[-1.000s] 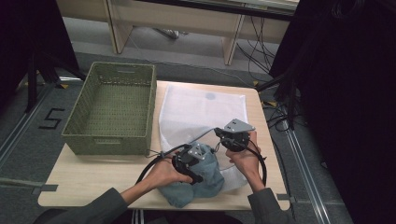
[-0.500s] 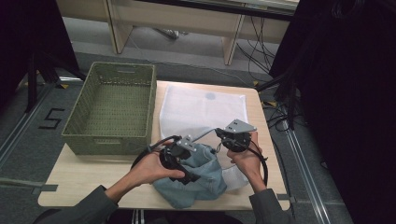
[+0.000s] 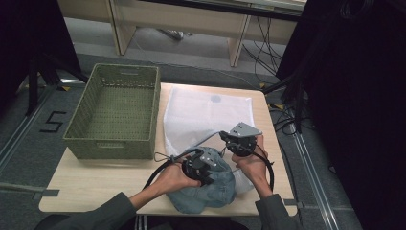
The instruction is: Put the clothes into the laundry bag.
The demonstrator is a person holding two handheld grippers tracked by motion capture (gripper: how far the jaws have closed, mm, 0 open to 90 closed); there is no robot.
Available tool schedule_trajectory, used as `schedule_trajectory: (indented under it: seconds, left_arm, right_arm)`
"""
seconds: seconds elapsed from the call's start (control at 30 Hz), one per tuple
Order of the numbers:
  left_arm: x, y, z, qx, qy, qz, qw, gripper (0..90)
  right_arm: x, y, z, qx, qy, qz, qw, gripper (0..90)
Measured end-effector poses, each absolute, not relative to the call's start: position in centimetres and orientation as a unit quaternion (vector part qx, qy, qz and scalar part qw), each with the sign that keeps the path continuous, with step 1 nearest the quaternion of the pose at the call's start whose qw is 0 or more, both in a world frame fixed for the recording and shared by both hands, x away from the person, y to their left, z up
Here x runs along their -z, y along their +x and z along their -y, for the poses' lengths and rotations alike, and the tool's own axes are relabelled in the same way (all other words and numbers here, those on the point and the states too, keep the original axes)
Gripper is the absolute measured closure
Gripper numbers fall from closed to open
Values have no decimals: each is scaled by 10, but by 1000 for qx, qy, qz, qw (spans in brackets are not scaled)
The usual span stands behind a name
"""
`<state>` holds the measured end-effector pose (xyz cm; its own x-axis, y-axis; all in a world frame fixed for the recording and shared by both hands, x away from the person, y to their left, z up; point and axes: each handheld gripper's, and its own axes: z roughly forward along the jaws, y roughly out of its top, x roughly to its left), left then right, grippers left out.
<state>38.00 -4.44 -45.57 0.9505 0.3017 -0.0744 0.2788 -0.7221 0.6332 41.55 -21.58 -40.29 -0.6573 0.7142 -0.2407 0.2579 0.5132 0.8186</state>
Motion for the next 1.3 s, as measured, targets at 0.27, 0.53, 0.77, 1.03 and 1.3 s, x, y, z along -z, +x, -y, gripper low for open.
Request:
schedule_trajectory:
  seconds: [0.27,0.53,0.77,1.03,1.3]
  left_arm:
    - [436,382,32,26,886,-195,419,441]
    - [393,419,-13,-53,850,-249,461,325]
    - [429,452,-4,-116,865,-270,406,385]
    - [446,465,12,-196,873,-230,384,800]
    - [410,453,-36,-207,874,-214,383,855]
  right_arm:
    - [400,407,218,-399,297,-817,291,897]
    - [398,407,220,-398,292,-817,298,897]
    - [394,406,213,-401,281,-819,299,897]
    - [397,404,208,-396,277,-821,306,897]
    - [401,403,205,-390,265,-831,294,897]
